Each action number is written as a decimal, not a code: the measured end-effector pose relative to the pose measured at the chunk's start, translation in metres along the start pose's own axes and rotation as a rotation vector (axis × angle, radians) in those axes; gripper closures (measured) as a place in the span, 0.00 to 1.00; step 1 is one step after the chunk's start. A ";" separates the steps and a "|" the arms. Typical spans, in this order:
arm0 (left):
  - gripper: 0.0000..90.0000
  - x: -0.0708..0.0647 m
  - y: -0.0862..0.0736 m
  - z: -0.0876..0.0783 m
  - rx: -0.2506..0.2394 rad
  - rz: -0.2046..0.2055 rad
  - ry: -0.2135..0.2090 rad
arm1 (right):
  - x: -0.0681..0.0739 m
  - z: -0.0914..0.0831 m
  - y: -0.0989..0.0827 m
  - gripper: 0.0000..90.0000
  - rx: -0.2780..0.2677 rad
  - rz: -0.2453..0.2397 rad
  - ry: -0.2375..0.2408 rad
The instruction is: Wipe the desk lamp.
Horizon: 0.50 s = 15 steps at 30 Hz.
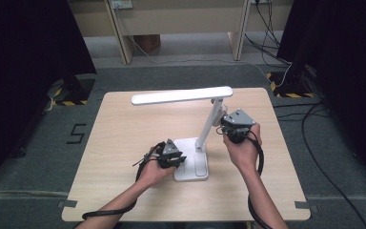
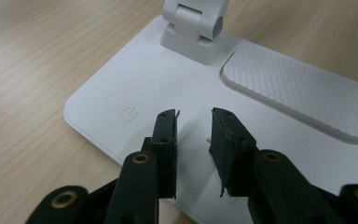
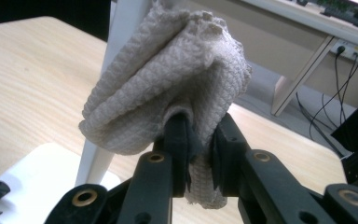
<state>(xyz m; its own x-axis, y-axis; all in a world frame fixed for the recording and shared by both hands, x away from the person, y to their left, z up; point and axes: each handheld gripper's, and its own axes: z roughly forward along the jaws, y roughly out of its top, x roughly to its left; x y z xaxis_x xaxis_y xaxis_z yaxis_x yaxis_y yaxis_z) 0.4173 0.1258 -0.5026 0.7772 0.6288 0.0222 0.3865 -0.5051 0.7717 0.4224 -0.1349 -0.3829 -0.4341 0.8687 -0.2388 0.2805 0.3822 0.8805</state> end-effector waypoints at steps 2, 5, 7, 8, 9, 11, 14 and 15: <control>0.79 0.001 0.000 0.000 0.002 -0.004 -0.003 | 0.003 0.004 -0.004 0.87 0.010 0.001 0.002; 0.79 0.001 0.000 0.000 0.002 -0.005 -0.004 | 0.006 0.007 -0.008 0.87 0.020 -0.009 0.003; 0.79 0.001 0.000 0.000 0.001 -0.004 -0.005 | 0.008 0.008 -0.011 0.87 0.028 -0.006 0.007; 0.79 0.001 0.000 0.000 0.000 -0.005 -0.005 | 0.009 0.009 -0.012 0.87 0.032 -0.010 0.009; 0.79 0.001 0.000 0.000 -0.001 -0.005 -0.005 | 0.010 0.009 -0.013 0.87 0.035 -0.009 0.010; 0.79 0.001 0.000 0.000 -0.003 -0.009 -0.005 | 0.012 0.010 -0.017 0.87 0.040 -0.007 0.012; 0.79 0.001 0.000 0.000 0.000 -0.012 -0.005 | 0.015 0.012 -0.020 0.87 0.046 -0.007 0.016; 0.79 0.001 0.000 0.000 0.001 -0.011 -0.006 | 0.017 0.012 -0.022 0.87 0.052 0.000 0.018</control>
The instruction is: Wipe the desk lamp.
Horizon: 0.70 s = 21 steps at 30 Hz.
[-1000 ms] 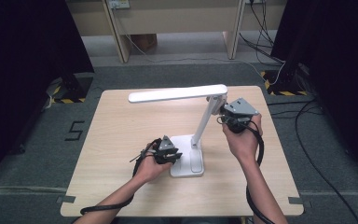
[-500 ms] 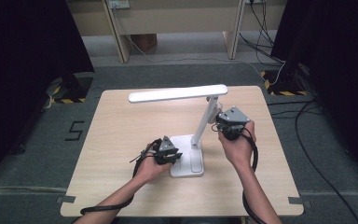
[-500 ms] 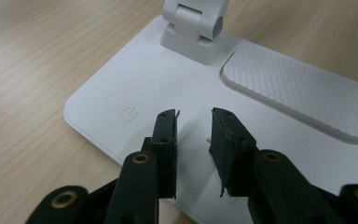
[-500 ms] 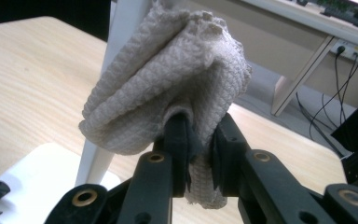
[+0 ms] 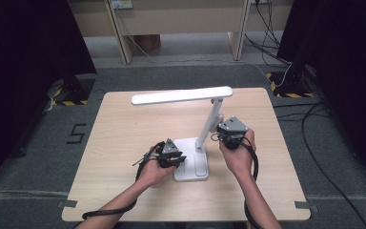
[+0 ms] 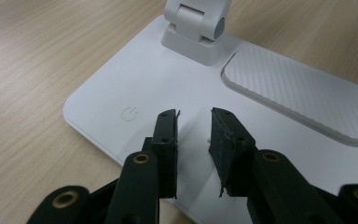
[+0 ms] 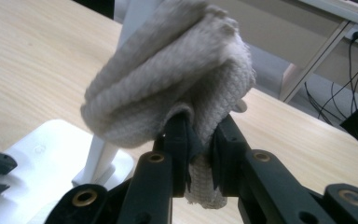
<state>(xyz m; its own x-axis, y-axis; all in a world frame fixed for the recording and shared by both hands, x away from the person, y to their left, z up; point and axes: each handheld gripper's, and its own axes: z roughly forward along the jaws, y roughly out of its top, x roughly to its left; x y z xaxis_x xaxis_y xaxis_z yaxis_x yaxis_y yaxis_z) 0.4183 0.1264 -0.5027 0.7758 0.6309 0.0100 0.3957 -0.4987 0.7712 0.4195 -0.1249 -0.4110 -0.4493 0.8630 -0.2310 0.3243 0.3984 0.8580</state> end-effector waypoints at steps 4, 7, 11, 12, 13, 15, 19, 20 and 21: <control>0.79 -0.001 0.000 0.000 -0.003 0.000 0.002 | 0.005 0.005 -0.008 0.87 0.021 -0.009 0.012; 0.80 -0.001 0.000 0.000 -0.003 0.000 0.003 | 0.007 0.006 -0.010 0.87 0.026 -0.011 0.018; 0.80 0.000 0.000 0.000 -0.007 -0.009 0.000 | 0.011 0.009 -0.012 0.87 0.041 -0.023 0.028; 0.80 0.000 0.000 0.000 -0.007 -0.009 0.000 | 0.011 0.009 -0.012 0.87 0.041 -0.023 0.028; 0.80 0.000 0.000 0.000 -0.001 -0.003 0.000 | 0.013 0.010 -0.014 0.88 0.037 -0.019 0.031; 0.80 0.000 0.000 0.000 -0.003 -0.009 -0.002 | 0.014 0.010 -0.015 0.88 0.041 -0.016 0.032; 0.80 0.000 -0.001 0.000 -0.008 -0.010 0.000 | 0.019 0.012 -0.019 0.88 0.047 -0.015 0.042; 0.80 0.000 -0.001 0.000 -0.007 -0.009 -0.001 | 0.020 0.013 -0.020 0.88 0.051 -0.018 0.044; 0.80 0.000 -0.001 0.000 -0.008 -0.011 -0.001 | 0.023 0.015 -0.022 0.88 0.054 -0.018 0.049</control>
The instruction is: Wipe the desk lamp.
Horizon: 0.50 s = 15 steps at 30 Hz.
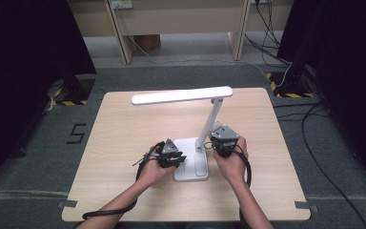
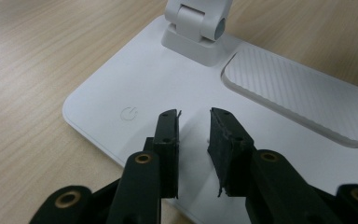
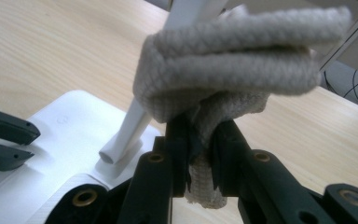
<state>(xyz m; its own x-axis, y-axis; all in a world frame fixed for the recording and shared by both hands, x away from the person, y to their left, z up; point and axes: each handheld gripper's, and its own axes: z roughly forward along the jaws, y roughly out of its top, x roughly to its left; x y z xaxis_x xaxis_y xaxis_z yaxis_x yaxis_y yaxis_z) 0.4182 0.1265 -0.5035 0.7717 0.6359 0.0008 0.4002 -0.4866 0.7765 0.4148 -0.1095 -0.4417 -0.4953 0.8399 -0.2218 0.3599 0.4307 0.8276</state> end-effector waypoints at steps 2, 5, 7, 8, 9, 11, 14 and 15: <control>0.80 0.001 0.000 0.000 0.003 -0.005 -0.004 | 0.002 0.001 -0.001 0.88 0.001 -0.003 0.000; 0.80 0.001 0.000 0.000 0.004 -0.006 -0.006 | 0.004 0.005 -0.003 0.88 0.010 0.002 0.006; 0.80 0.001 0.001 0.000 0.007 -0.007 -0.007 | 0.005 0.005 -0.004 0.88 0.015 0.020 0.004; 0.80 0.001 0.001 0.000 0.007 -0.007 -0.007 | 0.005 0.005 -0.004 0.88 0.012 0.003 0.007; 0.80 0.001 0.001 0.000 0.007 -0.008 -0.007 | 0.005 0.006 -0.005 0.88 0.014 0.004 0.009; 0.80 0.001 0.001 0.000 0.007 -0.007 -0.007 | 0.006 0.006 -0.005 0.88 0.020 0.002 0.008; 0.80 0.001 0.001 0.000 0.009 -0.008 -0.007 | 0.008 0.009 -0.008 0.88 0.029 0.010 0.012; 0.80 0.001 0.001 0.000 0.009 -0.008 -0.006 | 0.008 0.009 -0.008 0.88 0.029 0.010 0.012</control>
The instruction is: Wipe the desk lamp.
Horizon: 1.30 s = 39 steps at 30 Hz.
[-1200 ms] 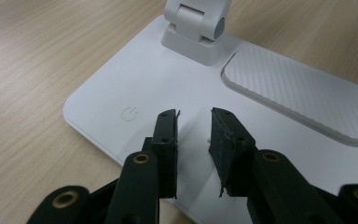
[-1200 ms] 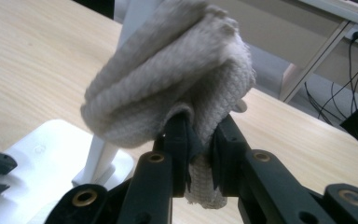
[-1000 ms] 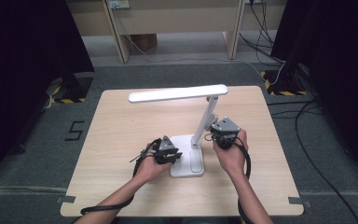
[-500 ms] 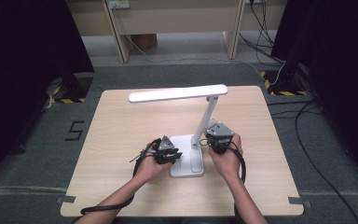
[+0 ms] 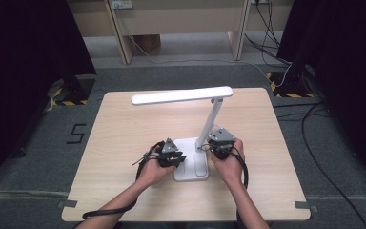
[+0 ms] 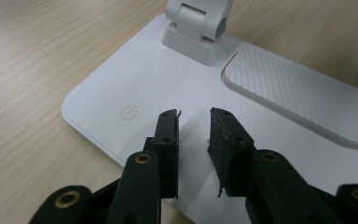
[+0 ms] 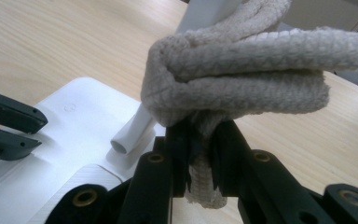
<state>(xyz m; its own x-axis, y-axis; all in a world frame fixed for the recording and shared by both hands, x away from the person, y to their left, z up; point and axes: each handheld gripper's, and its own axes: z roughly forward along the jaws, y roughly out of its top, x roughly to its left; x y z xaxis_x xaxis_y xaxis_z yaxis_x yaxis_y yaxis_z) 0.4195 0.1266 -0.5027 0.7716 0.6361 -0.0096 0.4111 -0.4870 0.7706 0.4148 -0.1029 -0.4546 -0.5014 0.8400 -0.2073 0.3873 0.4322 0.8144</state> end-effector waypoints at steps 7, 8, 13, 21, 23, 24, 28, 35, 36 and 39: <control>0.80 0.000 0.000 0.000 0.002 0.001 -0.002 | 0.002 0.010 -0.008 0.88 0.017 0.021 0.026; 0.80 0.000 0.000 0.000 0.002 0.000 -0.003 | 0.002 0.012 -0.009 0.88 0.019 0.033 0.029; 0.80 0.000 0.000 0.000 0.000 0.002 0.000 | 0.005 0.020 -0.017 0.88 0.040 0.046 0.049; 0.80 0.000 0.000 0.000 0.001 -0.001 0.002 | 0.008 0.027 -0.023 0.88 0.057 0.055 0.069; 0.80 0.000 0.000 0.000 0.001 -0.003 0.003 | 0.008 0.029 -0.025 0.87 0.062 0.061 0.077; 0.80 0.000 0.000 0.000 0.001 -0.003 0.003 | 0.008 0.030 -0.026 0.87 0.063 0.065 0.082; 0.80 0.000 0.001 0.000 0.002 -0.001 0.004 | 0.010 0.031 -0.028 0.87 0.083 0.058 0.099; 0.80 0.000 0.001 0.000 0.004 -0.006 0.006 | 0.014 0.020 -0.031 0.88 0.109 0.039 0.149; 0.80 0.000 0.001 0.000 0.004 -0.008 0.005 | 0.016 0.018 -0.032 0.88 0.113 0.032 0.158; 0.80 0.000 0.001 0.000 0.004 -0.007 0.005 | 0.019 0.013 -0.033 0.88 0.122 0.003 0.169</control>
<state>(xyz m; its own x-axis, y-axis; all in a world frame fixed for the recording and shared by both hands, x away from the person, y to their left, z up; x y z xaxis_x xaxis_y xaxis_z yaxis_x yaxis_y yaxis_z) 0.4198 0.1258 -0.5022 0.7662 0.6425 -0.0124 0.4188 -0.4846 0.7680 0.4021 -0.0971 -0.4927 -0.6190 0.7787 -0.1023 0.4748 0.4748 0.7410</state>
